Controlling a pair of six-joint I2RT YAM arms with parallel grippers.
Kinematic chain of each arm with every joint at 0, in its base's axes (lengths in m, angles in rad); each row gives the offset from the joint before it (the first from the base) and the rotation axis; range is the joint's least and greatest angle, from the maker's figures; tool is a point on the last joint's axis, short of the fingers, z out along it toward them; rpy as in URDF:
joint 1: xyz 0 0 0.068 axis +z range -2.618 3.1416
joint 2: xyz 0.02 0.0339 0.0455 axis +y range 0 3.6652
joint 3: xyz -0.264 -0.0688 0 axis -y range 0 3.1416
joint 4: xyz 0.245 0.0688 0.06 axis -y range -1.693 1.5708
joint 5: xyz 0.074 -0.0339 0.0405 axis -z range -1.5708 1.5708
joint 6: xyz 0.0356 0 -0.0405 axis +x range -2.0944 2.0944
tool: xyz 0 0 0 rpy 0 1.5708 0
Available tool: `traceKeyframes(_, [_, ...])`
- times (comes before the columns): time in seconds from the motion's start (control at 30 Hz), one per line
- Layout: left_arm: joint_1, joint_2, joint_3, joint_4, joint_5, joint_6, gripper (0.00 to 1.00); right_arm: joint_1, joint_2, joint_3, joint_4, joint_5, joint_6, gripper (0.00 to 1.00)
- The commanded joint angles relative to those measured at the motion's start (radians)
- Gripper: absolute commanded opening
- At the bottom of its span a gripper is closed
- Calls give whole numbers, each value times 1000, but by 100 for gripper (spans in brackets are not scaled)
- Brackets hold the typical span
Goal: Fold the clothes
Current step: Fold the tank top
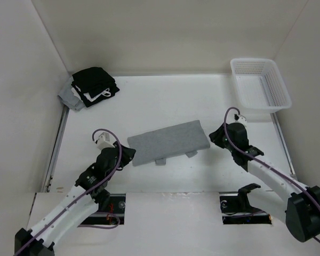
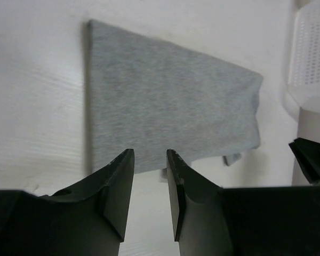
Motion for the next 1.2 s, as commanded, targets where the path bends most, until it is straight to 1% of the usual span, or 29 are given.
traceKeyframes(0.0, [-92,114,72,144,-96,1,29,52,64,104,7,34,-65,29])
traceKeyframes(0.07, [-164,270,69,268,-108,-27,30,67,170,153,36,-14,-79,10])
traceKeyframes(0.1, [-192,359,75,336,-113,-31,31,73,216,171,58,-20,-79,4])
traceKeyframes(0.13, [-212,451,81,403,-116,-36,31,75,264,185,87,-24,-79,2])
traceKeyframes(0.2, [-233,623,98,523,-97,-45,31,87,344,214,119,-47,-76,2])
traceKeyframes(0.27, [-237,753,104,614,-70,-53,31,96,399,230,133,-60,-65,3])
traceKeyframes(0.37, [-226,835,81,666,-30,-65,29,113,435,215,127,-64,-28,3])
traceKeyframes(0.43, [-195,818,43,665,-31,-70,29,139,435,176,129,-63,4,3])
traceKeyframes(0.5, [-130,759,3,631,-28,-59,29,171,435,135,122,-58,39,3])
traceKeyframes(0.57, [-50,682,-17,561,-15,-36,29,208,422,86,127,-51,82,3])
traceKeyframes(0.7, [64,530,-13,387,-8,48,30,259,318,41,84,-3,136,4])
traceKeyframes(0.77, [110,460,-4,312,-8,70,32,274,287,49,55,-1,130,6])
traceKeyframes(0.8, [125,427,-1,294,-4,73,34,279,268,54,49,5,121,8])
traceKeyframes(0.83, [133,391,1,284,8,76,36,280,245,51,56,12,110,13])
traceKeyframes(0.93, [118,295,24,261,19,81,36,261,180,29,73,20,84,33])
traceKeyframes(0.97, [110,281,39,254,16,82,36,235,160,18,82,25,81,40])
traceKeyframes(1.0, [101,281,53,261,13,82,36,199,154,6,104,20,79,45])
traceKeyframes(1.1, [35,358,102,325,5,70,35,120,172,-17,136,14,95,47])
traceKeyframes(1.17, [-55,459,140,410,-11,56,35,90,188,-22,138,35,121,48])
